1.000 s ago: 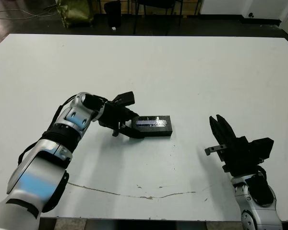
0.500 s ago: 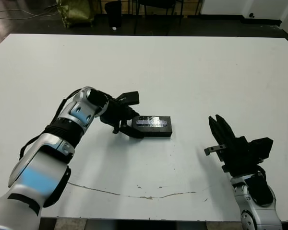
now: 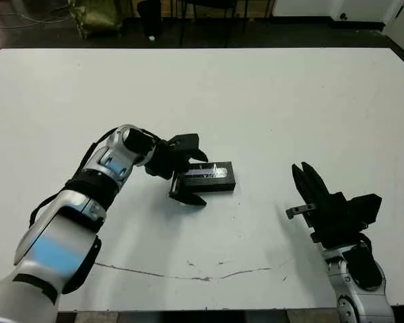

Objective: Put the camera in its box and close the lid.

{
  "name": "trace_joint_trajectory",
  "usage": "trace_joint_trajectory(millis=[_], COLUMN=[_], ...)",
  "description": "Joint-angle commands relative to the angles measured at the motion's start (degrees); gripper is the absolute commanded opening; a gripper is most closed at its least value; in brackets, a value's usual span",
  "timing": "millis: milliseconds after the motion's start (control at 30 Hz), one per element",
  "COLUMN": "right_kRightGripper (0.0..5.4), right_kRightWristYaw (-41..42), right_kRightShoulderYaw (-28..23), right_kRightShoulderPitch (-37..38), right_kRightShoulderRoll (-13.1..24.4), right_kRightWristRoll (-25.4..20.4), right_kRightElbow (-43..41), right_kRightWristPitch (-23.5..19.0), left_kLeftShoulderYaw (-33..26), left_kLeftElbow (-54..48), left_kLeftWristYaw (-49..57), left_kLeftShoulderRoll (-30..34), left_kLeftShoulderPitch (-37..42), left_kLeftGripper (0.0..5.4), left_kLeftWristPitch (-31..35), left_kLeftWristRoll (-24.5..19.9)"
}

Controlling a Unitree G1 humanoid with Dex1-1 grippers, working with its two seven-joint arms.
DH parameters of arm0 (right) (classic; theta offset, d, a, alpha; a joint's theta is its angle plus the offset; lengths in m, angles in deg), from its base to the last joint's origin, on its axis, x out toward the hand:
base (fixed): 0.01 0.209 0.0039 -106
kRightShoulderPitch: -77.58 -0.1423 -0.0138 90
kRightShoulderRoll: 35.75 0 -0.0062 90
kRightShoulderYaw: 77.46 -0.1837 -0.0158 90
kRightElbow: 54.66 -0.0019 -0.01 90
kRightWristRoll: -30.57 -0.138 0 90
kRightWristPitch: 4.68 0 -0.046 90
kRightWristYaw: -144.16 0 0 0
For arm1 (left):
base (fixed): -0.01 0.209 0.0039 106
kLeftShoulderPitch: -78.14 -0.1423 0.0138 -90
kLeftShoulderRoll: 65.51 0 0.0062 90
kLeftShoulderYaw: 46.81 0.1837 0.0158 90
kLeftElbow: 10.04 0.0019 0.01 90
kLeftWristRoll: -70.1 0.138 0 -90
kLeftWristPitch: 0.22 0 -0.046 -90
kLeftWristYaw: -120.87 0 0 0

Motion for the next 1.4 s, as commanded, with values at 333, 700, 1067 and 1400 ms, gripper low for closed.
trace_joint_trajectory(millis=[333,700,1067,1400], right_kRightGripper=[0.00,0.00,0.00,0.00], right_kRightWristYaw=[0.56,0.53,0.05,-0.06], right_kRightShoulderYaw=[0.07,0.01,0.27,0.36], right_kRightShoulderPitch=[0.52,0.63,0.60,0.45], right_kRightShoulderRoll=[0.44,0.45,0.32,0.08], right_kRightWristRoll=[0.39,0.30,1.01,0.86], right_kRightElbow=[0.90,0.41,0.44,0.76], right_kRightWristPitch=[0.45,-0.69,-0.30,0.00], left_kLeftShoulderYaw=[-4.53,-9.86,-15.51,-18.65], left_kLeftElbow=[-10.08,-22.13,-32.51,-56.02], left_kLeftWristYaw=[2.59,6.39,8.76,44.79], left_kLeftShoulderRoll=[5.00,4.80,9.90,-5.50], left_kLeftShoulderPitch=[-8.28,-12.05,-15.80,-34.31], left_kLeftGripper=[5.39,5.39,5.39,3.60], left_kLeftWristPitch=[2.27,6.18,16.90,25.75], left_kLeftWristRoll=[-3.63,-11.21,-17.07,-16.28])
